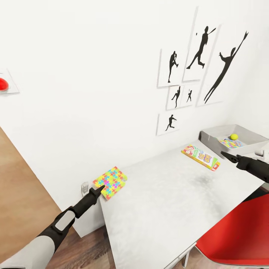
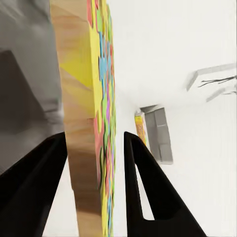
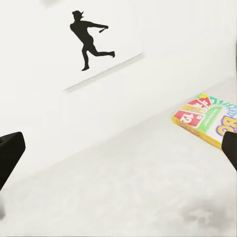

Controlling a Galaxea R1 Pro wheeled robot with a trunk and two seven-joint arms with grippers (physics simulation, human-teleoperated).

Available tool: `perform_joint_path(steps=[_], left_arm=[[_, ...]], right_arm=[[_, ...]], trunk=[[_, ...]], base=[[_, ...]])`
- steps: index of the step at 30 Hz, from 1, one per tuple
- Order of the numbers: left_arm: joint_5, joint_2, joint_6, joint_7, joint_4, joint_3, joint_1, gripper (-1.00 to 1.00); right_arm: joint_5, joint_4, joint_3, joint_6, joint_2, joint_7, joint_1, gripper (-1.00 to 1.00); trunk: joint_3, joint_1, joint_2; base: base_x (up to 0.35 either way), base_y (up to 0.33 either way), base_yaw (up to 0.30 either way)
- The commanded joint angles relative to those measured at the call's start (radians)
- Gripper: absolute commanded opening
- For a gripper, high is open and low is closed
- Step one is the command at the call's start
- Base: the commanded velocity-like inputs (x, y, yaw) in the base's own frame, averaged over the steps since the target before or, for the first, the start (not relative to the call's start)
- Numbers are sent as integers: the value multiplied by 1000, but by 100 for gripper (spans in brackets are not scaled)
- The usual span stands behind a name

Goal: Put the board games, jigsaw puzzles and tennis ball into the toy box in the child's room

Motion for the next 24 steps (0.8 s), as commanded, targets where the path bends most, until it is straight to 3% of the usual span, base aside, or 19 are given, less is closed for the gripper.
perform_joint_path(steps=[1,5,8,10,13,14,16,17,22,24], left_arm=[[10,-4,9,-2,-14,-6,5,-100],[5,-12,17,-3,-32,-21,13,-100],[-6,-27,48,3,-59,-116,10,-100],[-10,-36,70,36,-111,-149,12,-100],[-12,-57,105,151,-245,-204,18,-100],[-12,-83,147,253,-346,-265,19,-100],[-7,-102,166,336,-409,-291,23,-100],[-2,-120,185,433,-511,-309,50,-100],[10,-121,248,564,-714,-302,126,-100],[33,-119,269,598,-776,-295,150,-100]], right_arm=[[1,0,-2,5,-5,37,1,100],[2,0,-3,3,-10,77,4,100],[7,1,-7,-5,-12,91,5,100],[20,1,-7,-7,-12,93,5,100],[42,1,-18,-1,-12,91,5,100],[50,1,-57,3,-9,90,5,100],[52,1,-75,4,-8,91,5,100],[54,1,-93,7,-10,92,5,100],[55,1,-102,9,-12,93,4,100],[55,1,-103,9,-12,94,4,100]], trunk=[[-1,0,-1],[-1,0,-1],[-1,0,-1],[-1,0,-1],[-1,0,-1],[-1,0,-1],[-1,0,-1],[-1,0,-1],[-1,0,-1],[-1,0,-1]], base=[[0,0,0],[0,0,0],[0,0,0],[0,0,0],[0,0,0],[0,0,0],[0,0,0],[0,0,0],[0,0,0],[0,0,0]])
